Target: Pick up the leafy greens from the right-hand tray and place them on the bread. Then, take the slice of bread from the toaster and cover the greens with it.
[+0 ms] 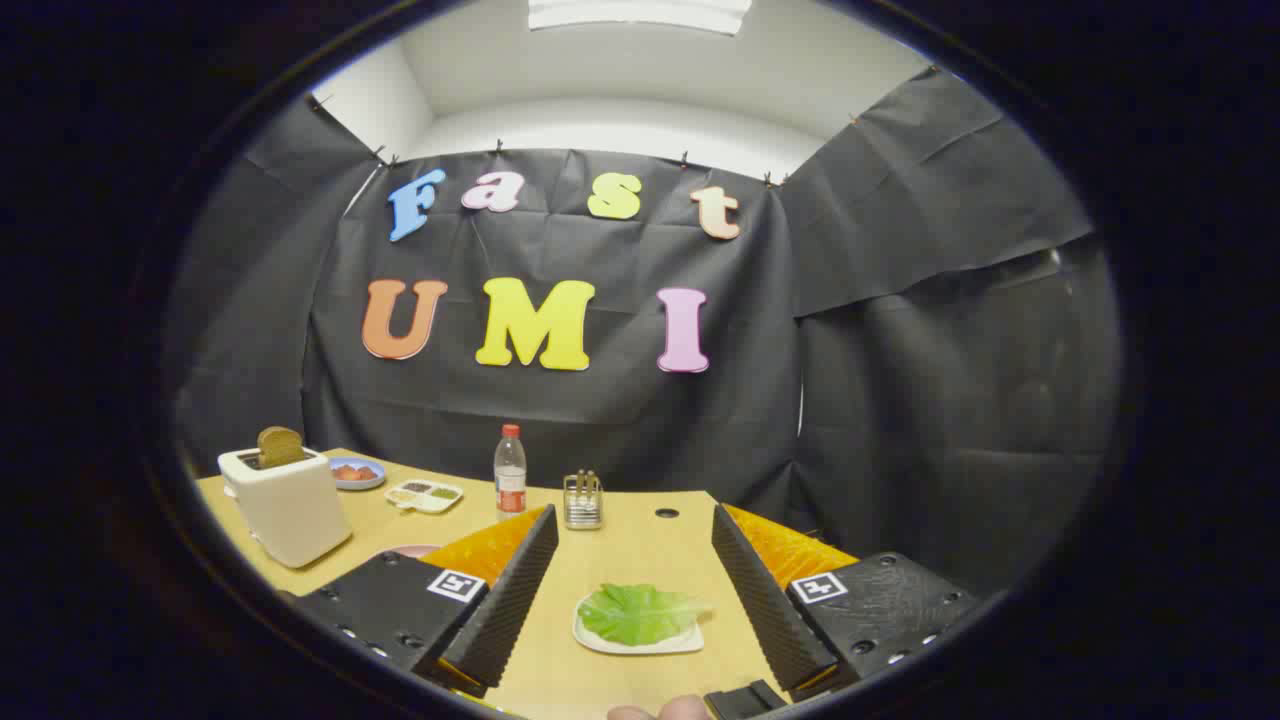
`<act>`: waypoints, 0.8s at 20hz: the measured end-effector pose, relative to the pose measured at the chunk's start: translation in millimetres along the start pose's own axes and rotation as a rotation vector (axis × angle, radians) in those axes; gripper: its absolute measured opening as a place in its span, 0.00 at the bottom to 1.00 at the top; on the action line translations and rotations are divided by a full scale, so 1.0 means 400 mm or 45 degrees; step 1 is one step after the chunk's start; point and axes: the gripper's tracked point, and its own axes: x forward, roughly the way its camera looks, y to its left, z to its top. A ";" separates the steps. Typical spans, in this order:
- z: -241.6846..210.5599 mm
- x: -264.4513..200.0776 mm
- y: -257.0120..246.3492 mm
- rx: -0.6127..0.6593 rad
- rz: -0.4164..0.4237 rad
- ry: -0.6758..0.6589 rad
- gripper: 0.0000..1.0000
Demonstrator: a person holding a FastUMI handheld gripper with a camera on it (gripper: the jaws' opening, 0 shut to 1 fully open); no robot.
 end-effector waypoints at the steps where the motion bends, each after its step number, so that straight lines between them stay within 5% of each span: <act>1: -0.002 0.000 0.003 0.006 0.001 -0.001 0.95; 16: -0.009 -0.001 0.004 0.012 -0.009 0.020 0.95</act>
